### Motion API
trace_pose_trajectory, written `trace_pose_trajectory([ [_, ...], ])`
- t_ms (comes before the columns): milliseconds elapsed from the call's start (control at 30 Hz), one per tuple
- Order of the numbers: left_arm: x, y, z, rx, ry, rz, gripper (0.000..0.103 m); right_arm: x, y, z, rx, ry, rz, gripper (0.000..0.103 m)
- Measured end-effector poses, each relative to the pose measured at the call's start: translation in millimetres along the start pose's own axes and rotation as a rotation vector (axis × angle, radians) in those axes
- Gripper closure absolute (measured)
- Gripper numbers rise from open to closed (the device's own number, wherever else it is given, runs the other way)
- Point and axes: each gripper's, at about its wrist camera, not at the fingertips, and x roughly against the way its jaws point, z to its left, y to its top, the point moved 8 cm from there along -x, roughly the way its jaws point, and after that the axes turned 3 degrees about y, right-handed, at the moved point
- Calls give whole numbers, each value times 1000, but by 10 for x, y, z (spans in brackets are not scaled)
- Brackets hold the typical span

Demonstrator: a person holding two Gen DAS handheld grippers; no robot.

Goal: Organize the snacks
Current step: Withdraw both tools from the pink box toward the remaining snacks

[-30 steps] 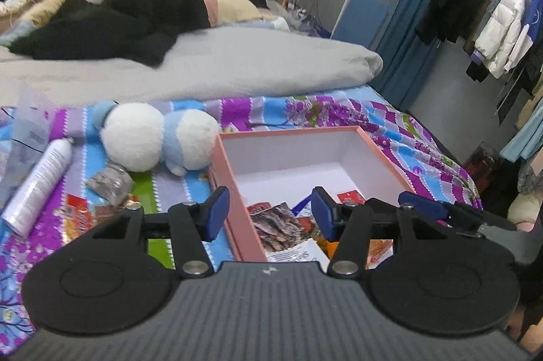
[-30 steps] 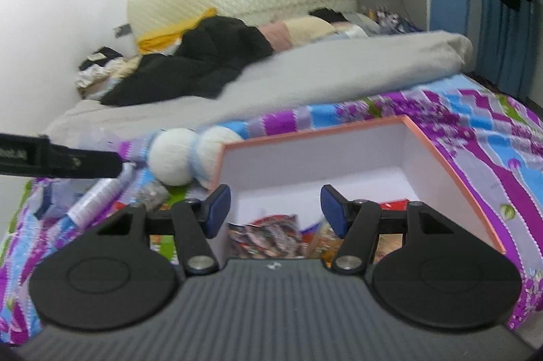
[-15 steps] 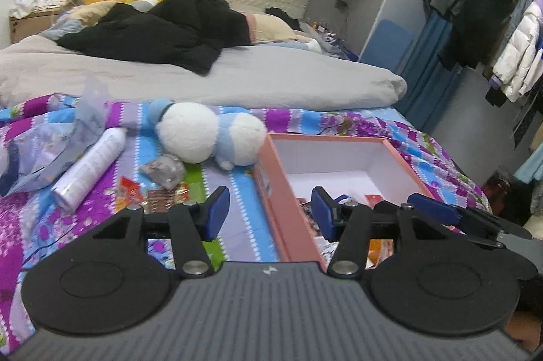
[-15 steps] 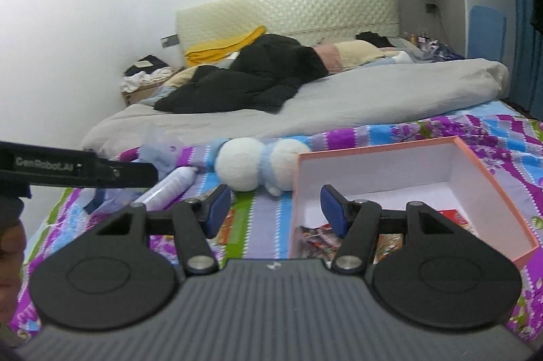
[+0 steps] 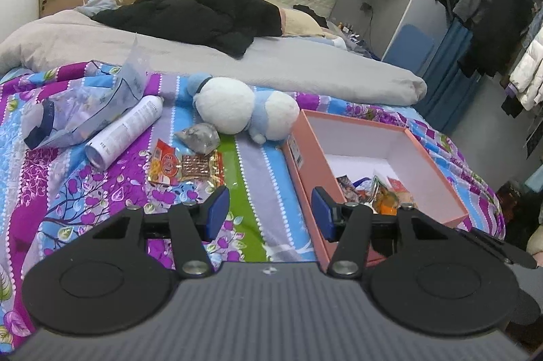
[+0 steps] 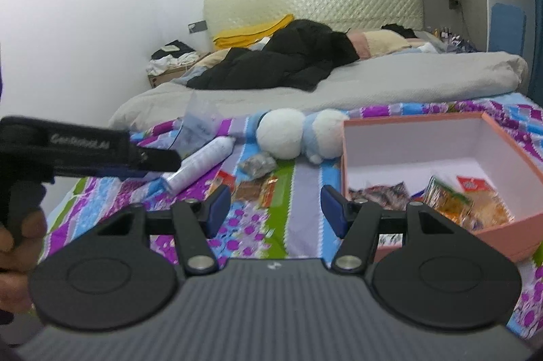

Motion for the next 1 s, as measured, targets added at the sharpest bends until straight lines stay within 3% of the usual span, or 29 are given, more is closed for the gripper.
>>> trace_pose_trajectory([
  [433, -153, -503, 359, 45, 50, 73, 39, -184, -438, 155, 10, 14, 60, 42],
  [500, -222, -537, 439, 63, 65, 88, 34, -230, -455, 165, 16, 16, 59, 42],
  [867, -636, -376, 685, 60, 101, 85, 27, -652, -464, 209, 41, 27, 59, 42],
  [1000, -772, -304, 801, 70, 123, 81, 18, -797, -467, 187, 39, 26, 73, 42],
])
